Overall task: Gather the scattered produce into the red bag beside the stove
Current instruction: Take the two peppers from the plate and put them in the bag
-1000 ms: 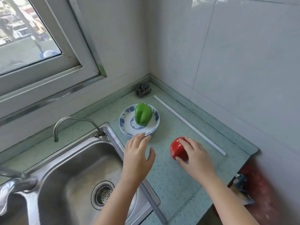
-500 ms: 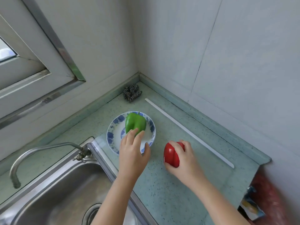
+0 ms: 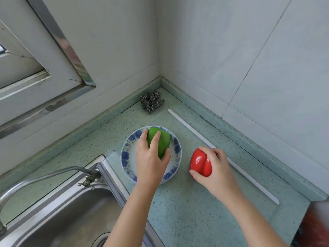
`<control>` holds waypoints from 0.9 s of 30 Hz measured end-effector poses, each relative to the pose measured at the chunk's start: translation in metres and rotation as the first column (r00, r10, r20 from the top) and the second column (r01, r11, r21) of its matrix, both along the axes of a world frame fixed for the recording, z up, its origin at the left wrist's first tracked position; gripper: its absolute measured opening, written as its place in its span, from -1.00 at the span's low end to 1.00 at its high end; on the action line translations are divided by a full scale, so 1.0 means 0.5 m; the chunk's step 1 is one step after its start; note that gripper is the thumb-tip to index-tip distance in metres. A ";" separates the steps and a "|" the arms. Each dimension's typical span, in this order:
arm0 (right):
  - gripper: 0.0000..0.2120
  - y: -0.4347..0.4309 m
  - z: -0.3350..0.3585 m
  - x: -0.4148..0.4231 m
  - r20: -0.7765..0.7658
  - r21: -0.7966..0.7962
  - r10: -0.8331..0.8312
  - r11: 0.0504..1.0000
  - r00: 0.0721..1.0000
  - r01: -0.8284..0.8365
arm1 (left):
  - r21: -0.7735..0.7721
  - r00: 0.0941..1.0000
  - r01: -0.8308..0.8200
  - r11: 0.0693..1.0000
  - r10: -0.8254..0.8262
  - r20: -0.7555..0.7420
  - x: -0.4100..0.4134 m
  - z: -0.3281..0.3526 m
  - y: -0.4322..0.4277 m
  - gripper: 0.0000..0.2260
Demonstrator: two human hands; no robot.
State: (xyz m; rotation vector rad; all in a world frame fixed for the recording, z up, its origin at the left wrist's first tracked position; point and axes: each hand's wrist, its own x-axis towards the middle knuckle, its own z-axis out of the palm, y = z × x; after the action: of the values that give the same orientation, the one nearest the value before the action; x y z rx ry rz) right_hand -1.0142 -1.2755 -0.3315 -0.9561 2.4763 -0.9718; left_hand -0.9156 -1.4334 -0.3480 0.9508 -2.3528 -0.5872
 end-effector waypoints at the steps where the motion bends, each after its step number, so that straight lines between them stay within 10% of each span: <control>1: -0.35 -0.003 -0.001 -0.002 0.003 -0.003 -0.002 1.000 1.000 0.002 | 0.011 1.000 0.004 1.000 -0.004 -0.004 -0.004 -0.004 -0.003 -0.50; 27: -0.34 0.008 0.109 0.056 0.011 -0.171 0.126 0.978 0.992 -0.122 | 0.342 0.947 -0.102 0.934 0.197 -0.255 0.153 0.133 0.107 -0.45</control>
State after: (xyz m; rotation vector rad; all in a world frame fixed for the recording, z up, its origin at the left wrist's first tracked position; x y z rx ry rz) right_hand -0.9864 -1.2717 -0.2770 -1.1322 2.3133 -1.1597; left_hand -0.8391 -1.3799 -0.2815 1.0958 -1.9402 -1.0014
